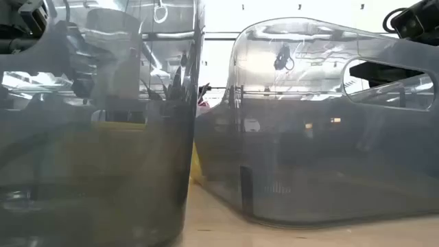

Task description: Stack baskets on shelf by color

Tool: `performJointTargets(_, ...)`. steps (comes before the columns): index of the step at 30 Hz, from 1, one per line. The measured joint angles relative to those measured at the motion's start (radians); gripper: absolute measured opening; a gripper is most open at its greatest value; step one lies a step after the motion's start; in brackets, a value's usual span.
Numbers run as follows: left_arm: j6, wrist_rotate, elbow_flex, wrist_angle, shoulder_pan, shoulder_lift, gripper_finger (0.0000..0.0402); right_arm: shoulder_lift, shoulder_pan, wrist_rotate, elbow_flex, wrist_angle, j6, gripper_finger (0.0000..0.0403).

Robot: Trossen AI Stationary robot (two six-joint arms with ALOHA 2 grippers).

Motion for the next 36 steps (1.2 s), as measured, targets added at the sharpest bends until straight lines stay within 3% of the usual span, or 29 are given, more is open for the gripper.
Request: performJointTargets(36, 0.0, 0.0, 0.0, 0.0, 0.0, 0.0, 0.0033, 0.0, 0.0, 0.0, 0.0, 0.0, 0.0, 0.0014)
